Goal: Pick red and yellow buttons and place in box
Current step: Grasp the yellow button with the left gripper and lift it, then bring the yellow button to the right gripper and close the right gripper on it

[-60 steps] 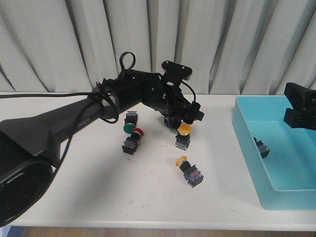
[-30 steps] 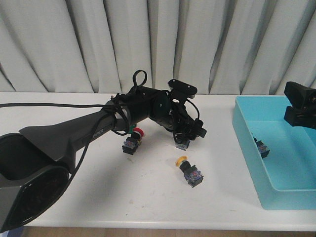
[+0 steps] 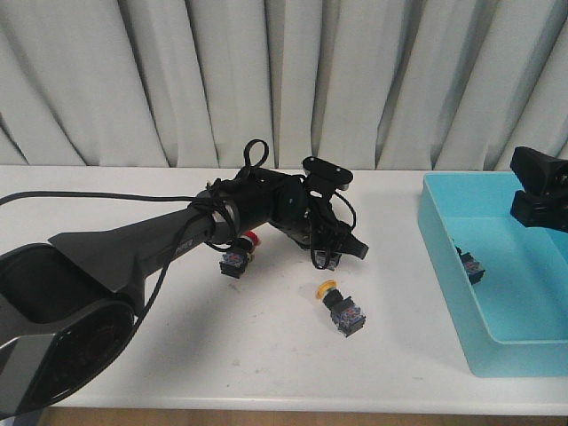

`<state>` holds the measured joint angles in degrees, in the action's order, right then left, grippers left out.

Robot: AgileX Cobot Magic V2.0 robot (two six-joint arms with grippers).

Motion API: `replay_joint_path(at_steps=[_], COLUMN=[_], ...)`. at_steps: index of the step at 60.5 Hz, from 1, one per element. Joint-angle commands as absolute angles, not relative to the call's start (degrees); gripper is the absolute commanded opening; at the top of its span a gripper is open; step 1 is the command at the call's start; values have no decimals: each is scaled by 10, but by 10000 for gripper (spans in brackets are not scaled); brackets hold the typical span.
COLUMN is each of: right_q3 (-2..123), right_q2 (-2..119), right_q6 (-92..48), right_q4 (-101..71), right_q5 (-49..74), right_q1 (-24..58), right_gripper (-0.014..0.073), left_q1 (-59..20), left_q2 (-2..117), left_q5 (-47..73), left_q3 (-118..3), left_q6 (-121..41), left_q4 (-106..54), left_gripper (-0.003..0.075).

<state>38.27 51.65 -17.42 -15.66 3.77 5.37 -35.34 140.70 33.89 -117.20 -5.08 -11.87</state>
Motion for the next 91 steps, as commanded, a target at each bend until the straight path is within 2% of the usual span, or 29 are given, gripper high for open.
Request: replay_joint_path(at_steps=[1,5,22,23,37,56,82,91], right_q3=[399,399,399,399,399,399,399,399], right_q2=[509,511,562,612,634,634,634,634], right_q6=[-176,-177,-217,-273,-311,-312,-310,-310], right_q4=[-157,-156,-153,-153,-153,-153,-163,-170], right_q5=[0,0,0,0,-26,-55,-66,-72], right_q1=[55,55,80,202,277,283,283,283], right_gripper=[471,471,471,471,471,471,470,429], left_q1=[-358,-358,-358,-358,-358,-358,-358,-358], left_q2=[1364,1359,1274,1168,1106,1090,1089,1089], left_q5=[310,327,453,549,601,654,661,664], left_q3=[-1201,-1220,-1278,-1280,-1280,-1280,-1219,-1219], left_q6=[-50,-50,-50,-89,-124,-166,-230,-231], left_q4=[-129,-129,-129,-136,-202,-295,-441,-468], left_gripper=[89,-10,-8,-8,-8,-8,-8,-8])
